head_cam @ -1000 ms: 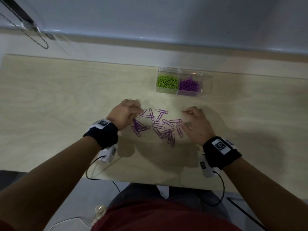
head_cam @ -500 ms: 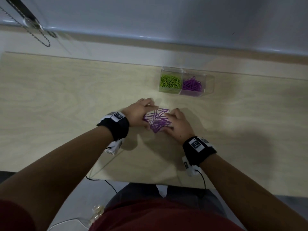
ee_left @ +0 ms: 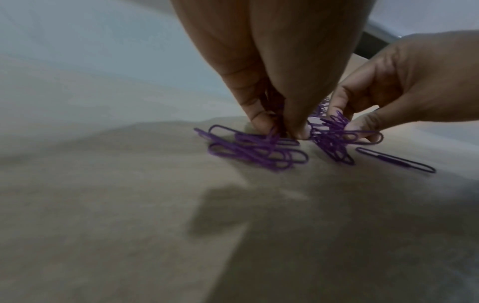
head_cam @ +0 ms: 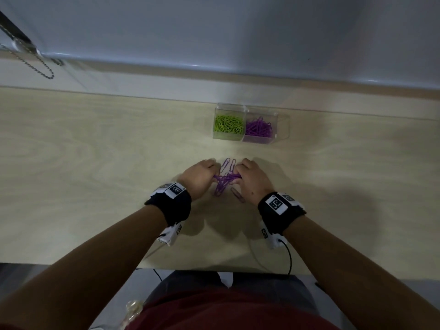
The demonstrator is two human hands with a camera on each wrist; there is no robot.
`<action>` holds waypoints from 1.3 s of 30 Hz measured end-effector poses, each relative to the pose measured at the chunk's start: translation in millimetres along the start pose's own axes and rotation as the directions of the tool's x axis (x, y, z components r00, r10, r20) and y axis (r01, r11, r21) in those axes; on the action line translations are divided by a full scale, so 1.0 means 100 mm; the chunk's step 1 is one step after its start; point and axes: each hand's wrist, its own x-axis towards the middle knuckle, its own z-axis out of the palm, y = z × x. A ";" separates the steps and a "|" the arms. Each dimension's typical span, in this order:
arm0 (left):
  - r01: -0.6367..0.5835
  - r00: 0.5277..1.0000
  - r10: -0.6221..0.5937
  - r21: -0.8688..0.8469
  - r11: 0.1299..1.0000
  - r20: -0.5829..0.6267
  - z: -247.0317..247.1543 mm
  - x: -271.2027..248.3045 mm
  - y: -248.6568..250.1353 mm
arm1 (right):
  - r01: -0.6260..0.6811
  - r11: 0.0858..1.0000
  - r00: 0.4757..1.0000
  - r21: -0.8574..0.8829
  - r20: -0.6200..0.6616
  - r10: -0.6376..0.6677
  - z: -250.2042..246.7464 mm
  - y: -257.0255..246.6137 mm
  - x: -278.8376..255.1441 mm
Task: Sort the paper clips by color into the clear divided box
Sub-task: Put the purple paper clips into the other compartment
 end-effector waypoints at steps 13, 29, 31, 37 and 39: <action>0.162 0.926 -0.307 -0.504 0.848 -0.218 -0.44 0.31 0.43 | -0.050 0.834 0.919 0.550 -0.301 0.254 -1.04 0.36 0.09; 0.188 0.911 -0.308 -0.389 0.902 -0.274 -0.60 1.24 0.76 | -0.019 0.794 0.831 0.607 -0.432 0.350 -0.82 0.61 0.03; 0.105 0.913 -0.226 -0.339 0.935 -0.340 -0.64 0.97 0.66 | 0.019 0.841 0.889 0.541 -0.394 0.233 -0.69 0.56 -0.04; 0.105 0.992 -0.112 -0.111 0.988 -0.061 -0.44 -0.07 0.05 | 0.244 0.954 0.969 0.172 0.002 -0.248 -0.42 0.27 0.08; 0.124 0.991 -0.123 -0.024 0.992 0.056 -0.31 -0.33 -0.15 | 0.308 0.950 0.943 0.046 0.119 -0.311 -0.37 0.16 0.16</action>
